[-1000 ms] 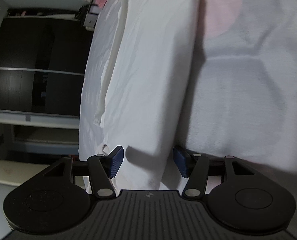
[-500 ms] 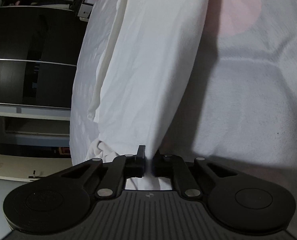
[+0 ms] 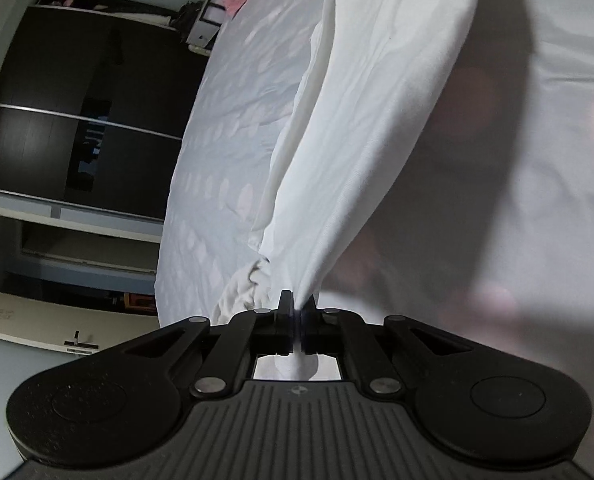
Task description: Fold clothes
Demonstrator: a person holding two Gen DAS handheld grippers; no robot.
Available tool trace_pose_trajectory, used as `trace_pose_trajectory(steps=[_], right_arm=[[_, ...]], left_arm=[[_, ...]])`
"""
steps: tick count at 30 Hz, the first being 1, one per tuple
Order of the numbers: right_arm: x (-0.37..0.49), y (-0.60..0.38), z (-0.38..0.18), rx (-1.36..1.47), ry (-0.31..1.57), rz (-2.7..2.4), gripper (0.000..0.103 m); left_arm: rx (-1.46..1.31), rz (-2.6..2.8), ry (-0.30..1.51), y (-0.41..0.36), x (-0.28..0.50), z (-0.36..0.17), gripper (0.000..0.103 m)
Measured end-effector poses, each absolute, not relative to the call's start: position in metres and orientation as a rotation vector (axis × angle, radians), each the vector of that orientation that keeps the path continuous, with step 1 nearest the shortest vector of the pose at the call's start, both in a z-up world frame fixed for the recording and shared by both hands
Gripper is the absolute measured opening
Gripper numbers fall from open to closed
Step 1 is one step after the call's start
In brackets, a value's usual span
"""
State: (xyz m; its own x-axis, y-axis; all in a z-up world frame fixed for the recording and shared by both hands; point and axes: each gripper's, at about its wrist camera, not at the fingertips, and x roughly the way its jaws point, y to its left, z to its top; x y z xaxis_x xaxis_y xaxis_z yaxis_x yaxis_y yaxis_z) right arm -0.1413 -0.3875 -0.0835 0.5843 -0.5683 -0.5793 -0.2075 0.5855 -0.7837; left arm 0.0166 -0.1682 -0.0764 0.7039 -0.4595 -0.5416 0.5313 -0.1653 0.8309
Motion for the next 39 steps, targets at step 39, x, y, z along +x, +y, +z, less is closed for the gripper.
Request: trace_pose_trajectory(steps=[39], right_arm=[[-0.234, -0.261, -0.095, -0.751, 1.098, 0.246, 0.03]], left_arm=[[1.33, -1.312, 0.546, -0.11, -0.055, -0.069, 0.03]])
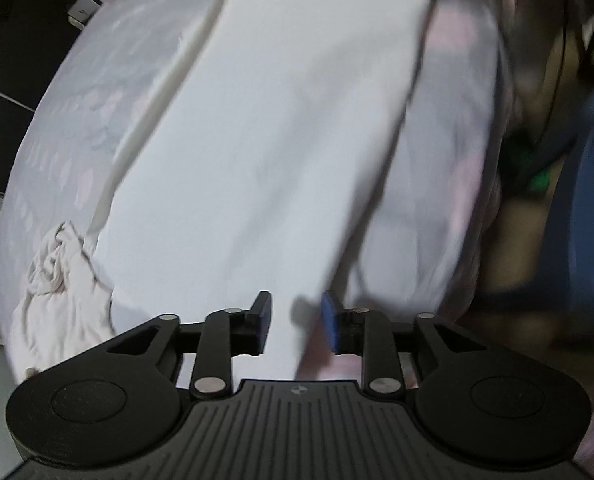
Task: Fold clothes
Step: 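Fold the white sheet over with both grippers and release, then pull both open grippers back from the folded sheet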
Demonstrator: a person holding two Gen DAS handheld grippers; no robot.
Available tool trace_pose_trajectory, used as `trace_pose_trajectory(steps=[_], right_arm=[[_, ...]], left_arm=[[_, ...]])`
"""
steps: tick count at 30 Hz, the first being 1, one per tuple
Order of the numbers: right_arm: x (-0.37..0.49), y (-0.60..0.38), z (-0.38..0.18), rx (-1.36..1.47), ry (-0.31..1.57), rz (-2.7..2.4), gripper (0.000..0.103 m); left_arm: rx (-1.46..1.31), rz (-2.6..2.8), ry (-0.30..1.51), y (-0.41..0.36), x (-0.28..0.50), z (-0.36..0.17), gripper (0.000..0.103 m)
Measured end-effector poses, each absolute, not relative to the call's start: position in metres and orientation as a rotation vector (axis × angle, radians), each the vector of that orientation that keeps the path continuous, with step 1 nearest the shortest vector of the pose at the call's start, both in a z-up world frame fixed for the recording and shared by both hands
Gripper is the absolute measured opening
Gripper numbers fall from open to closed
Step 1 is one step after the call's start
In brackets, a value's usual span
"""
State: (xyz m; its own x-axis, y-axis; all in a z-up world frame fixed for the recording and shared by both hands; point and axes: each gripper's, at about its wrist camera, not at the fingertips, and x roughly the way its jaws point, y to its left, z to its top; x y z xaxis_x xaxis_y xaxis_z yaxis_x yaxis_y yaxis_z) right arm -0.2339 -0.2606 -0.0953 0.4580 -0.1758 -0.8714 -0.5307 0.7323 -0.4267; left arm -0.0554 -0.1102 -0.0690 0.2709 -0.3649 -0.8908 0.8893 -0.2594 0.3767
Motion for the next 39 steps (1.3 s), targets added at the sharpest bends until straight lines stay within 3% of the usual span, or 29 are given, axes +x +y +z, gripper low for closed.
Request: trace_pose_trajectory(steps=[10, 13, 24, 26, 31, 39], right_arm=[[-0.17, -0.264, -0.056, -0.467, 0.901, 0.028, 0.025], [-0.151, -0.272, -0.055, -0.419, 0.896, -0.014, 0.022], [-0.082, -0.316, -0.094, -0.199, 1.029, -0.084, 0.022], [-0.073, -0.325, -0.102, -0.165, 1.044, -0.081, 0.022], [-0.055, -0.348, -0.115, -0.079, 1.046, -0.109, 0.023], [-0.01, -0.376, -0.118, 0.059, 0.997, -0.168, 0.023]], left_arm=[[0.998, -1.298, 0.695, -0.192, -0.026, -0.059, 0.033], [0.978, -1.26, 0.726, -0.212, -0.018, -0.064, 0.04], [0.974, -1.13, 0.823, -0.259, 0.024, -0.105, 0.04], [0.946, -1.119, 0.844, -0.265, 0.033, -0.109, 0.043], [0.833, -1.1, 0.878, -0.279, 0.056, -0.112, 0.061], [0.629, -1.035, 0.916, -0.305, 0.088, -0.113, 0.063]])
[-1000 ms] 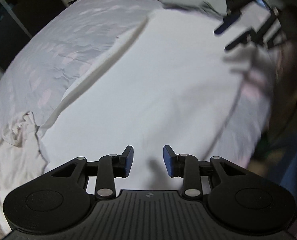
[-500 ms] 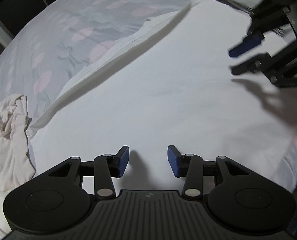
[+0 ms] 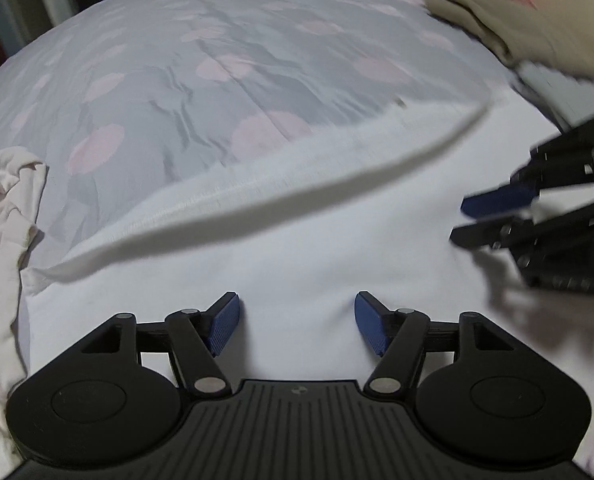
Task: Fold clothes
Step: 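Pull both open grippers back from the folded sheet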
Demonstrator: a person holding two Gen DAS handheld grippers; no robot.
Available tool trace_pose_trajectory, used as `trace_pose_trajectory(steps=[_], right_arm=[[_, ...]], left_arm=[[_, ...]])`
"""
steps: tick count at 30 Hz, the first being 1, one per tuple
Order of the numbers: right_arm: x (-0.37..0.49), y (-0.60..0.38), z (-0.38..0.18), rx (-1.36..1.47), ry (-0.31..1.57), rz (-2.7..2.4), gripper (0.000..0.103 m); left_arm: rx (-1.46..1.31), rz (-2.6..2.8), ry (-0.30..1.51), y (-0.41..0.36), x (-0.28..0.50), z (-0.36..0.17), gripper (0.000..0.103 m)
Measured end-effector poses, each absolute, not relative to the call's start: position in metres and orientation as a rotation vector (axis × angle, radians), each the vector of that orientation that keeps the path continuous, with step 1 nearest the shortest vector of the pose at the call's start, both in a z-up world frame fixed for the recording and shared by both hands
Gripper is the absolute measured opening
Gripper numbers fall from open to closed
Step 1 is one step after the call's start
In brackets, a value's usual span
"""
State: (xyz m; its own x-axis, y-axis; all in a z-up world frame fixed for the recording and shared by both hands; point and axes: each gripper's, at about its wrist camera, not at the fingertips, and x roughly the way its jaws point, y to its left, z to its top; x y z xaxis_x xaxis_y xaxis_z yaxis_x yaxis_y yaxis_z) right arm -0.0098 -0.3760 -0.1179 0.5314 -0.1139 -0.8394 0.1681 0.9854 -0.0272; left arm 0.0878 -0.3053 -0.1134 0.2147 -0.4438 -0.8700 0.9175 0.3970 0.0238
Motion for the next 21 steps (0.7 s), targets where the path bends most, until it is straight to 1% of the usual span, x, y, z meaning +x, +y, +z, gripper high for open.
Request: trace_pose_trajectory(steps=[7, 8, 10, 12, 15, 16, 18, 20, 21], right_arm=[[0.026, -0.406, -0.122, 0.18, 0.954, -0.214, 0.023], [0.029, -0.409, -0.121, 0.187, 0.945, -0.221, 0.023], [0.032, -0.415, -0.122, 0.198, 0.923, -0.254, 0.023], [0.032, -0.424, -0.123, 0.238, 0.892, -0.283, 0.023], [0.03, -0.435, -0.12, 0.277, 0.878, -0.338, 0.023], [0.029, -0.438, -0.118, 0.28, 0.88, -0.35, 0.025], [0.024, -0.441, -0.111, 0.275, 0.879, -0.379, 0.035], [0.016, -0.444, -0.103, 0.256, 0.875, -0.405, 0.058], [0.011, -0.446, -0.099, 0.254, 0.877, -0.413, 0.059]], left_arm=[[0.535, -0.944, 0.882, -0.319, 0.121, -0.115, 0.06], [0.512, -0.933, 0.884, -0.319, 0.127, -0.114, 0.058], [0.472, -0.91, 0.885, -0.317, 0.137, -0.112, 0.048], [0.437, -0.897, 0.89, -0.315, 0.145, -0.109, 0.045], [0.457, -0.854, 0.847, -0.312, 0.147, -0.101, 0.046], [0.479, -0.826, 0.82, -0.311, 0.147, -0.098, 0.05], [0.479, -0.793, 0.803, -0.306, 0.149, -0.091, 0.051], [0.449, -0.806, 0.819, -0.298, 0.15, -0.082, 0.051], [0.441, -0.816, 0.819, -0.295, 0.148, -0.077, 0.051]])
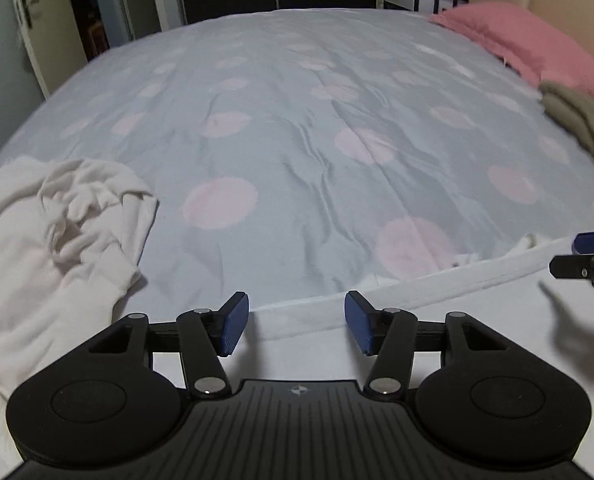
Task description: Fold clothes
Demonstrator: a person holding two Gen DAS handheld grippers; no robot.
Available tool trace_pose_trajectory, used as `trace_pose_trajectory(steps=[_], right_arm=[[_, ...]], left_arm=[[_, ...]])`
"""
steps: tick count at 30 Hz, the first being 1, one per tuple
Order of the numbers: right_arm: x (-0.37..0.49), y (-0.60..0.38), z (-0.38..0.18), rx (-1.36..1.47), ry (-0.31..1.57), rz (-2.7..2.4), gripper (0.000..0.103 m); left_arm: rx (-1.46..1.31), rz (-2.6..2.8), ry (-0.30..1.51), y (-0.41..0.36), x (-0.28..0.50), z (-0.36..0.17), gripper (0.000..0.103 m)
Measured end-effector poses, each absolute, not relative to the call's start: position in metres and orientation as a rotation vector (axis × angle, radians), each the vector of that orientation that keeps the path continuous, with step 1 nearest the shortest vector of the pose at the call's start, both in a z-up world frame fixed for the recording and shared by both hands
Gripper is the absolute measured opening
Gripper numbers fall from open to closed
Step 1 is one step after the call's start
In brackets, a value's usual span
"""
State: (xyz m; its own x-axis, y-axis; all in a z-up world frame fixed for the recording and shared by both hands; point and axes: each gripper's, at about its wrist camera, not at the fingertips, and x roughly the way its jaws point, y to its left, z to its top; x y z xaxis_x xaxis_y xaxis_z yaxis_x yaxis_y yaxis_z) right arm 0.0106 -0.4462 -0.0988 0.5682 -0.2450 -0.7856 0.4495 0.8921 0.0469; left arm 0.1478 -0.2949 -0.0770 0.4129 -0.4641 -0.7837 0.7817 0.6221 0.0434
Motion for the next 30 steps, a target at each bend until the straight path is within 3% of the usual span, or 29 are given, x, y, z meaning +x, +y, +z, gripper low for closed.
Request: trace_pose_trajectory(steps=[7, 10, 22, 30], right_arm=[[-0.038, -0.463, -0.075, 0.339, 0.886, -0.403, 0.064], [-0.06, -0.462, -0.065, 0.308, 0.891, -0.421, 0.079], [-0.15, -0.495, -0.088, 0.406, 0.958, -0.51, 0.079], [-0.16, -0.516, -0.122, 0.608, 0.917, -0.533, 0.07]], left_arm=[[0.469, -0.86, 0.721, -0.267, 0.115, -0.046, 0.055], [0.447, -0.869, 0.722, -0.253, 0.108, -0.037, 0.055], [0.461, -0.851, 0.809, -0.219, 0.098, -0.047, 0.055], [0.536, -0.877, 0.802, -0.216, 0.09, -0.06, 0.055]])
